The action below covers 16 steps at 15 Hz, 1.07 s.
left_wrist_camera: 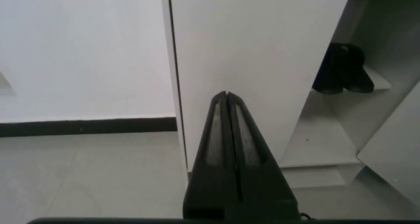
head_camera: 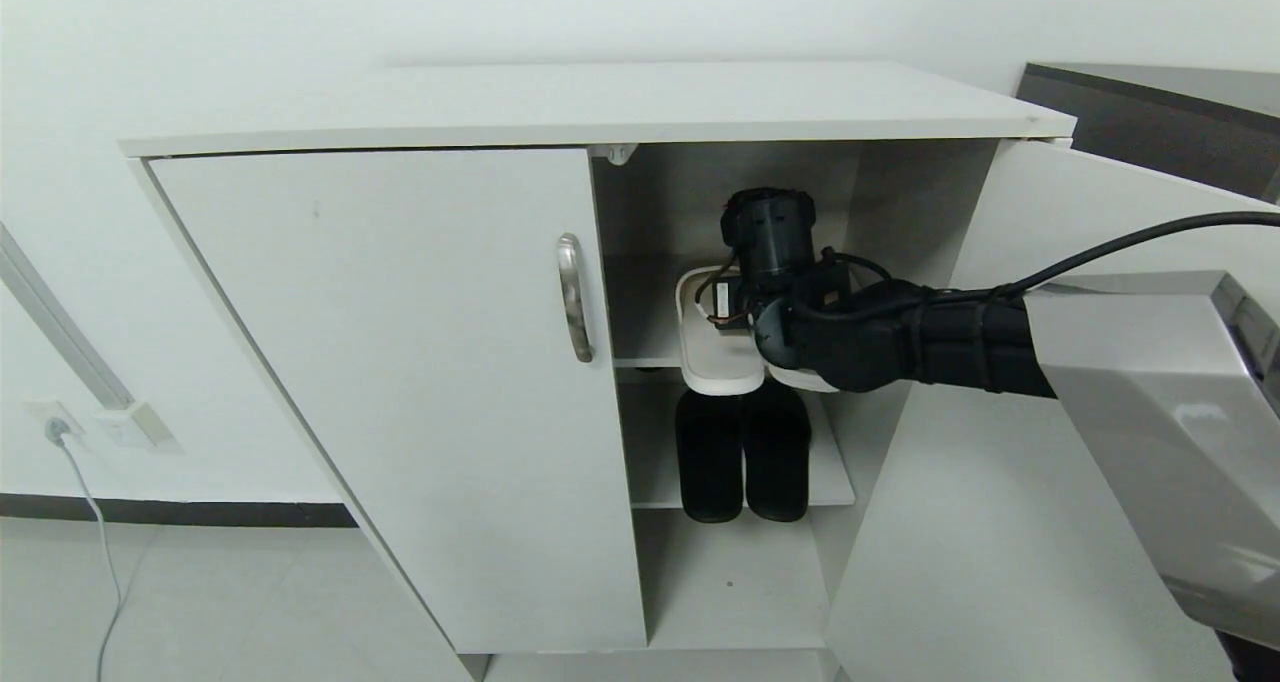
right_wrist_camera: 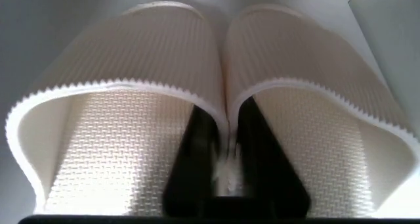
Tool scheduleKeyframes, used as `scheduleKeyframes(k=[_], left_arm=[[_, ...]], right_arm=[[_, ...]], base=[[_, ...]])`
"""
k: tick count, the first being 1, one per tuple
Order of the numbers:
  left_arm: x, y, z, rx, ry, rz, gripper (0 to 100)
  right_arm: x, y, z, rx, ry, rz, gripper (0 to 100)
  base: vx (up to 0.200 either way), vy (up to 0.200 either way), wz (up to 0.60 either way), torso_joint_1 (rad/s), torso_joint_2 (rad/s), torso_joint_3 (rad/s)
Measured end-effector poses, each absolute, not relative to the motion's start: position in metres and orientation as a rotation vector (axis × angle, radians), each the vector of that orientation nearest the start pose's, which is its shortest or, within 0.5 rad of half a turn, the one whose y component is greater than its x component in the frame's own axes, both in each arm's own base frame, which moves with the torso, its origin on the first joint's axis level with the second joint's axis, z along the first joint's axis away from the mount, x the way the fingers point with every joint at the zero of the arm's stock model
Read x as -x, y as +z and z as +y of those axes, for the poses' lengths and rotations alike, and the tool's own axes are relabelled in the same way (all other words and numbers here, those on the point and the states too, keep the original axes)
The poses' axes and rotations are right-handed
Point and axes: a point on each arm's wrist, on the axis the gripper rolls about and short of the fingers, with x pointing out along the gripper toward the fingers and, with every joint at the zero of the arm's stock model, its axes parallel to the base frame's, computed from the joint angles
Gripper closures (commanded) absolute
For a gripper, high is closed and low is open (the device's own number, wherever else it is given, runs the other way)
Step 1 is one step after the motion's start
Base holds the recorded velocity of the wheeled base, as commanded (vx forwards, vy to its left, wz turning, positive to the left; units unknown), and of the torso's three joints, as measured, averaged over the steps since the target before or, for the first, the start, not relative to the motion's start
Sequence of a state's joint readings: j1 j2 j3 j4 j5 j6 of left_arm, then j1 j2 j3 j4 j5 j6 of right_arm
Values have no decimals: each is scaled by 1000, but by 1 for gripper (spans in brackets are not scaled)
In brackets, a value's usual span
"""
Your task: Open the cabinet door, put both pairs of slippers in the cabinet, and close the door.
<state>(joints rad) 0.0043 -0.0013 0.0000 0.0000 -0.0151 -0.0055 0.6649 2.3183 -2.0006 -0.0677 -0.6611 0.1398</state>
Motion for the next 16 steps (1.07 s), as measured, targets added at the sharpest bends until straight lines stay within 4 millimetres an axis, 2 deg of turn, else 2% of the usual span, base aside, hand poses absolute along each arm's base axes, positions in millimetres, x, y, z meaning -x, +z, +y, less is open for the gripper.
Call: scheduleKeyframes(k=[5,11,16], left_arm=[[23,75,0,10,-11,-1,100],[23,75,0,11,-11,-1,100],[23,75,0,10,-11,-1,100]], right_arm=[[-390,215,292,15,-3,196,0],[-373,223,292,14,16,200,0],[-342,225,287,20,42,235,0]], base=[[0,0,0,0,0,0],[0,0,0,0,0,0],[0,0,0,0,0,0]])
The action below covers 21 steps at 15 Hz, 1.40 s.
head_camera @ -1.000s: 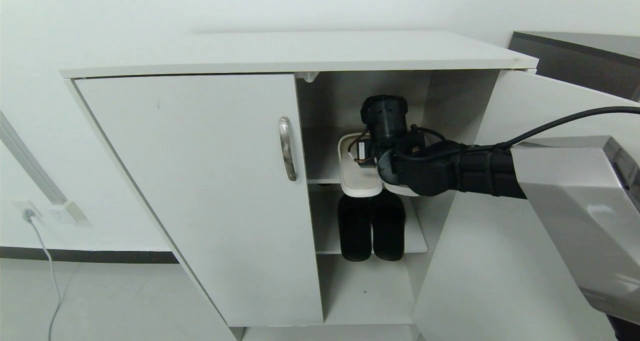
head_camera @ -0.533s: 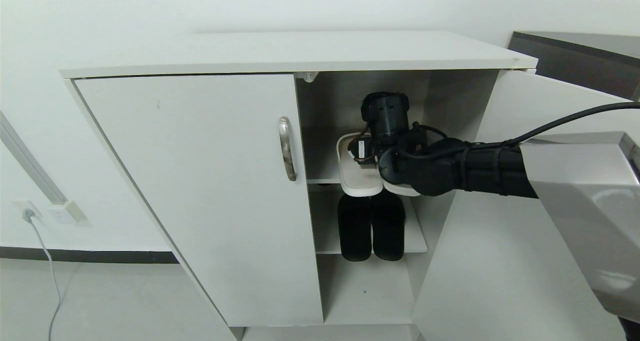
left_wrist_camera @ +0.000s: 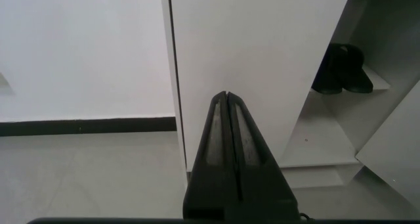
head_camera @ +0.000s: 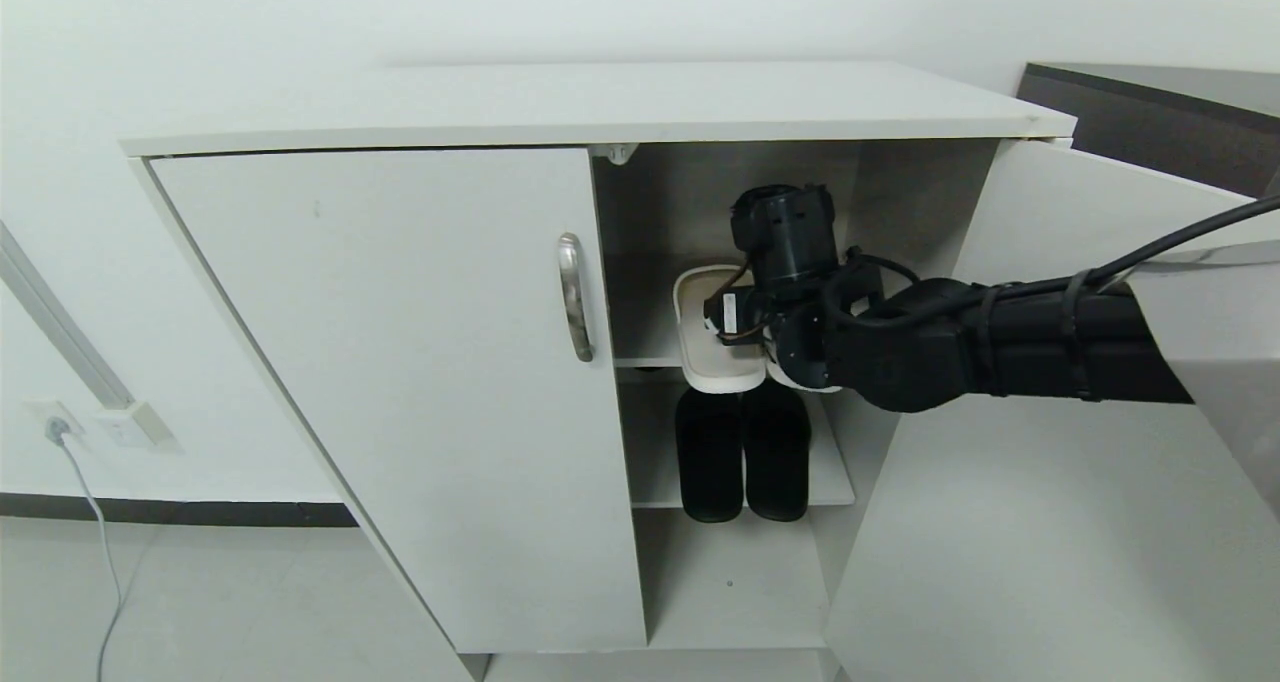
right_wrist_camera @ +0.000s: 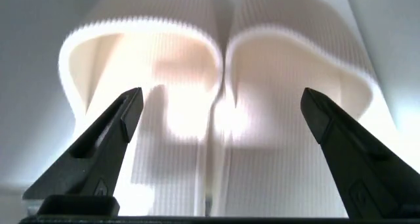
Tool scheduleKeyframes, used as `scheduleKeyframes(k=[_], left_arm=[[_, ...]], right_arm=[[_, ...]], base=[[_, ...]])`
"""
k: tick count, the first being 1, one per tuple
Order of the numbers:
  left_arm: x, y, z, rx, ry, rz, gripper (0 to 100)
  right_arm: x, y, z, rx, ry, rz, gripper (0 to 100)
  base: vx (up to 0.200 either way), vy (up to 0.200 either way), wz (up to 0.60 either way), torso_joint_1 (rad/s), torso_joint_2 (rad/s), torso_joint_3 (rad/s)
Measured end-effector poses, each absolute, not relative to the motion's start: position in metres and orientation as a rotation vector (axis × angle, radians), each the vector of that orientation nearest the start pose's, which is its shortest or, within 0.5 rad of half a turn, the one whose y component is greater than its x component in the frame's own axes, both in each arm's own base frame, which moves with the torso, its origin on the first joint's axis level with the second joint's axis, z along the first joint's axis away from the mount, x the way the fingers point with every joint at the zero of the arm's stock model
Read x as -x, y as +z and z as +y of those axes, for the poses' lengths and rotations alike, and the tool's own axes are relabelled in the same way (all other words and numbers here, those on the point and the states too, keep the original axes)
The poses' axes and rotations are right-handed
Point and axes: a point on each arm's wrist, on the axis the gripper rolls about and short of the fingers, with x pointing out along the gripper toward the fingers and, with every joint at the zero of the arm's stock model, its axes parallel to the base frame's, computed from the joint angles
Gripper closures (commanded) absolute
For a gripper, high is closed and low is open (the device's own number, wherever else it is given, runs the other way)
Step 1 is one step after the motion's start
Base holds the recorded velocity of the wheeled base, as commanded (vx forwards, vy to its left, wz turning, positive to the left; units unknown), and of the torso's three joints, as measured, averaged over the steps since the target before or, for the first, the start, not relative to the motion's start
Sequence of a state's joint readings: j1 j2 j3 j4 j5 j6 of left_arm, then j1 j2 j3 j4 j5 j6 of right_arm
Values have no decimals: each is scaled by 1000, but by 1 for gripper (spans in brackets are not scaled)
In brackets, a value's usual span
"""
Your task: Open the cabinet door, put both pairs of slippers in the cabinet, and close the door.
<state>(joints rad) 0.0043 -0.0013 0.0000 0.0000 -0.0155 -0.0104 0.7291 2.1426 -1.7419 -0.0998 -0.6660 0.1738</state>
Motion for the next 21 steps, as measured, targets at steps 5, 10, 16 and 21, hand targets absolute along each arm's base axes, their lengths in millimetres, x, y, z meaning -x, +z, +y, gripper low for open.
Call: scheduleKeyframes(k=[5,10,16,21], left_arm=[[23,75,0,11,-10,-1,100],[23,75,-1,0,-16,-1,100],[23,75,-1,3,-16,-1,100],[23,75,-1,2,-18,-1,100]], right_arm=[[-315,235,274,15,60,229,0],[-267,233,274,31,156,247,0],[-208,199,276,27,310,227,100],[-204,182,271,25,323,223,100]], base=[[0,0,0,0,0,0],[0,0,0,0,0,0],[0,0,0,0,0,0],[0,0,0,0,0,0]])
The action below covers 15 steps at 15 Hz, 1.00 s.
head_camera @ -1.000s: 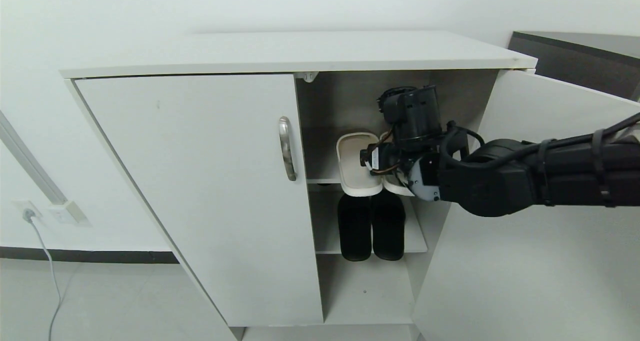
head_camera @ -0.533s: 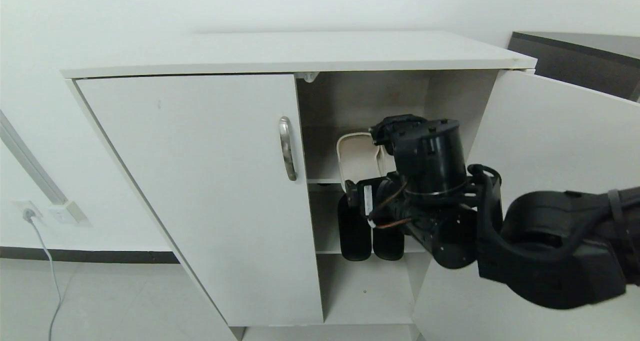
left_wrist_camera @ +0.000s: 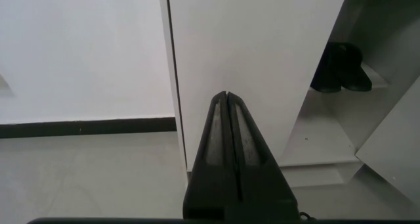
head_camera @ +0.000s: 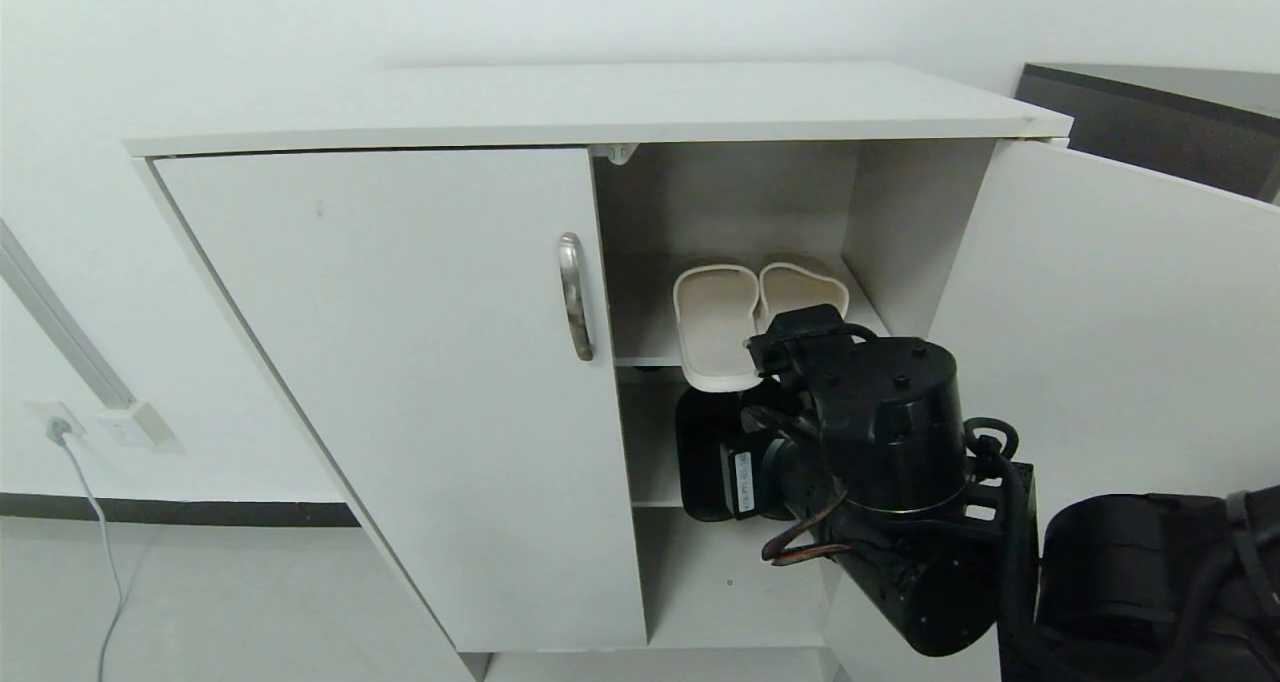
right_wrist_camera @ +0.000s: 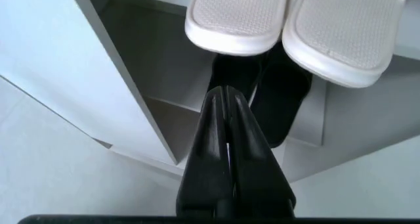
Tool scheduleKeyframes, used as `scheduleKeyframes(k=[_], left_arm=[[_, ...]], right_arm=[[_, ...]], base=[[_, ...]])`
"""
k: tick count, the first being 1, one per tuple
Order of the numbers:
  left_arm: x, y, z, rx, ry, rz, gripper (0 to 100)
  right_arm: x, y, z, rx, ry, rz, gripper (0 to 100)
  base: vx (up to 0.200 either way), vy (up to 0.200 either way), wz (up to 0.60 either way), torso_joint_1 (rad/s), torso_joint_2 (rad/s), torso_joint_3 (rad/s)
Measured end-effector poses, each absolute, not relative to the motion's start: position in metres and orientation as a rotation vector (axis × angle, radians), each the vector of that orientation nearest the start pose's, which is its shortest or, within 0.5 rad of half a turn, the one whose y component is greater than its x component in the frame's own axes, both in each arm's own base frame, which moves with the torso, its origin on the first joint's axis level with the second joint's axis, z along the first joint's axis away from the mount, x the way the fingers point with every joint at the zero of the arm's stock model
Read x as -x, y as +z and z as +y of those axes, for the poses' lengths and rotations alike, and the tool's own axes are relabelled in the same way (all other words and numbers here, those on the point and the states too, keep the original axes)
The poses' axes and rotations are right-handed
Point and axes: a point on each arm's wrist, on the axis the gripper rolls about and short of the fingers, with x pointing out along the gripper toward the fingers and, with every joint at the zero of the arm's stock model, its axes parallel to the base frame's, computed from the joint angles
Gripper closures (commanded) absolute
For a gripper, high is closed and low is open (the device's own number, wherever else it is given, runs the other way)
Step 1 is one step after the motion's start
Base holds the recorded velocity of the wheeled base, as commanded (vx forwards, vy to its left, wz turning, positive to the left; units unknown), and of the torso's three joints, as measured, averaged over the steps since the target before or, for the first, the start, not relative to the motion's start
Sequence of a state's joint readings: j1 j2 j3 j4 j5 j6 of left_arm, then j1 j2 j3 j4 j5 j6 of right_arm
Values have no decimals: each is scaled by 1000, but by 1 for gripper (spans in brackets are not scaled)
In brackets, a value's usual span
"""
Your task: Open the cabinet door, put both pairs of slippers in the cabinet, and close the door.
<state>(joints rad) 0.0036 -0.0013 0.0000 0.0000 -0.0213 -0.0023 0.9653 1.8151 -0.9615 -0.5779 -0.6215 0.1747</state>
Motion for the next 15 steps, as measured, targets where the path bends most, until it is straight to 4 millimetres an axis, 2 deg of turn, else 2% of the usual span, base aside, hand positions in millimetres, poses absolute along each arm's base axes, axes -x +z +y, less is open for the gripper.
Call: scheduleKeyframes(k=[6,15], left_arm=[[23,76,-1,6,-18,-2,100],[23,75,-1,7,-17,-1,100]], right_arm=[[-206,173,272,42,313,243,100],[-206,166,274,55,315,258,100]], base=[[0,0,0,0,0,0],[-200,0,0,2,1,1]])
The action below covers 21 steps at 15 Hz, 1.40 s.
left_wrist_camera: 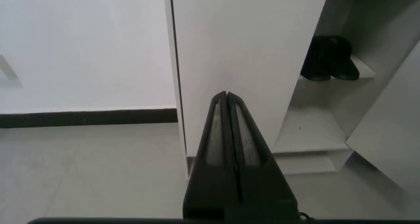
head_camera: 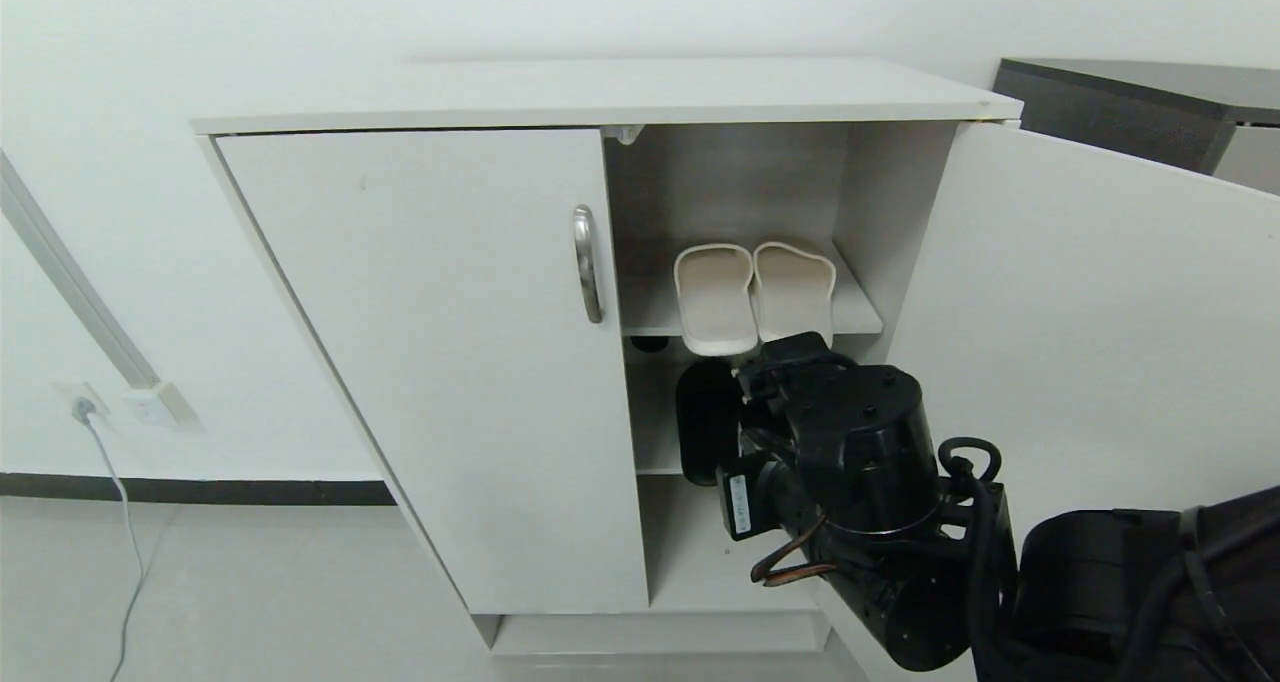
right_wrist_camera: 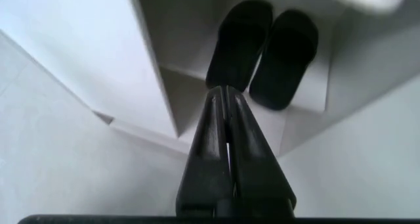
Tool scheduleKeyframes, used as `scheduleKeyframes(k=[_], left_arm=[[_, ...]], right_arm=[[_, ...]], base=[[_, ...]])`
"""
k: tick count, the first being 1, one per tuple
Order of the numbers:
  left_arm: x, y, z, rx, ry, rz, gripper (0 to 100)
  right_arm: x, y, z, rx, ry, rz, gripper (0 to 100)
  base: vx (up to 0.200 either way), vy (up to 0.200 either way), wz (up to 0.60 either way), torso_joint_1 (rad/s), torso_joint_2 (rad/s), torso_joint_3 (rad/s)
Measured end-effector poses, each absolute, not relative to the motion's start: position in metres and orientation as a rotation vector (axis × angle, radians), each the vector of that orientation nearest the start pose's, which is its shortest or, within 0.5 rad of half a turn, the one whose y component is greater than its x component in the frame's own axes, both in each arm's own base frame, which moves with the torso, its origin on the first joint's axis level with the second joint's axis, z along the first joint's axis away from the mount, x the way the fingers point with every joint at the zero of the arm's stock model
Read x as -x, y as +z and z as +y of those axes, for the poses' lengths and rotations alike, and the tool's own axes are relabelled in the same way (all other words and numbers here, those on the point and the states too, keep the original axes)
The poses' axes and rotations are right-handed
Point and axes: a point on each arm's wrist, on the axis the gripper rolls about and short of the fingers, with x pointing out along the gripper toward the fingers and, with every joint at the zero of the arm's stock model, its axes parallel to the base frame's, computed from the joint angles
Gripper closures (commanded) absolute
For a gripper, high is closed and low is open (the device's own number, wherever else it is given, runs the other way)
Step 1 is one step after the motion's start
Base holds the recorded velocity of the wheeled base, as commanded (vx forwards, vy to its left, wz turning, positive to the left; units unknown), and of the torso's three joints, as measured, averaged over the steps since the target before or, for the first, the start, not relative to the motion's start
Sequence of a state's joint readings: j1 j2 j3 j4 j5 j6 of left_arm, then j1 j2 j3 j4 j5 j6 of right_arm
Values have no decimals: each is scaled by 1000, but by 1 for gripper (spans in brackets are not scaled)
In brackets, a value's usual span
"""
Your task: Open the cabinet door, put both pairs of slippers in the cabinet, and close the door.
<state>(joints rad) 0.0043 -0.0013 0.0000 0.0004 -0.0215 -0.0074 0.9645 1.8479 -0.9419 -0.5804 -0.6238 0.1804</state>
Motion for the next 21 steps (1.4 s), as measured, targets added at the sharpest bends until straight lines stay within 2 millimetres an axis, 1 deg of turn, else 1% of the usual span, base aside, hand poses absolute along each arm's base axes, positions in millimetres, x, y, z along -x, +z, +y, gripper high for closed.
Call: scheduleKeyframes(k=[5,9,13,21], left_arm=[[23,75,-1,7,-17,-1,100],[23,75,-1,7,-17,-1,100],[23,75,-1,9,-15,-1,100],[23,75,0,13,-12,-1,100]], right_arm=[[-205,165,273,48,314,251,100],[-207,160,269,54,306,256,100],[-212,157,263,61,290,264,100],[-213,149,264,78,284,281,100]], base=[[-200,0,0,0,2,1],[-200,0,0,4,-1,1],[0,0,0,0,0,0],[0,0,0,0,0,0]])
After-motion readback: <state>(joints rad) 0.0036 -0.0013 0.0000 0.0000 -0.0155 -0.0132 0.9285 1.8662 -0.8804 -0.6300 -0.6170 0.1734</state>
